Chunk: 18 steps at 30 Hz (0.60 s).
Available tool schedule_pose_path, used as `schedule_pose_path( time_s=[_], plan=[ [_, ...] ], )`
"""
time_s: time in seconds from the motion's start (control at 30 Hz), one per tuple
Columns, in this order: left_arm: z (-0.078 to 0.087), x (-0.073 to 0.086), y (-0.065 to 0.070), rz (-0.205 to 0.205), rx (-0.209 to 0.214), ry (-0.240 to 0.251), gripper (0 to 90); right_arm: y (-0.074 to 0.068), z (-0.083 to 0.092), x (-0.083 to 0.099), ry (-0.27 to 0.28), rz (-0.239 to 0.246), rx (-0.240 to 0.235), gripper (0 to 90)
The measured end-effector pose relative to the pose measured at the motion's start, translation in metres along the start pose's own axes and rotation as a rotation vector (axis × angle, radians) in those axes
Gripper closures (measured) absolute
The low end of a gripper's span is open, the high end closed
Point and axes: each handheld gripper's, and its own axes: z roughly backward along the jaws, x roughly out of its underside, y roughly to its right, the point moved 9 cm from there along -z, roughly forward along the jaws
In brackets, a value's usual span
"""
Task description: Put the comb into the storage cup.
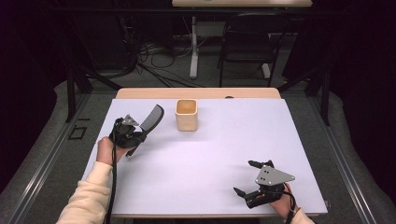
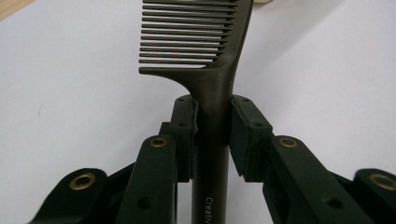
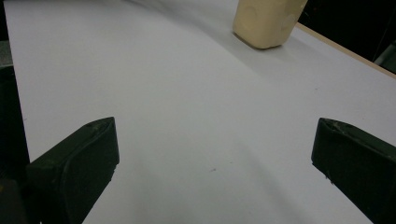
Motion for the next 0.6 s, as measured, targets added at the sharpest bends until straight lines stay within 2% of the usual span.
schedule_pose_path(
  time_s=[0.27, 0.4, 0.6],
  plan=[
    [0.004, -0.007, 0.003, 0.013, -0.01, 0.077, 72.2, 0.0, 0.0, 0.0, 0.002, -0.001, -0.002, 0.2],
    [0.006, -0.011, 0.005, 0.033, -0.006, 0.125, 72.2, 0.0, 0.0, 0.0, 0.002, -0.001, -0.001, 0.2],
    [0.008, -0.014, 0.007, 0.04, -0.015, 0.166, 72.2, 0.0, 0.0, 0.0, 0.001, -0.001, -0.001, 0.2]
  ],
)
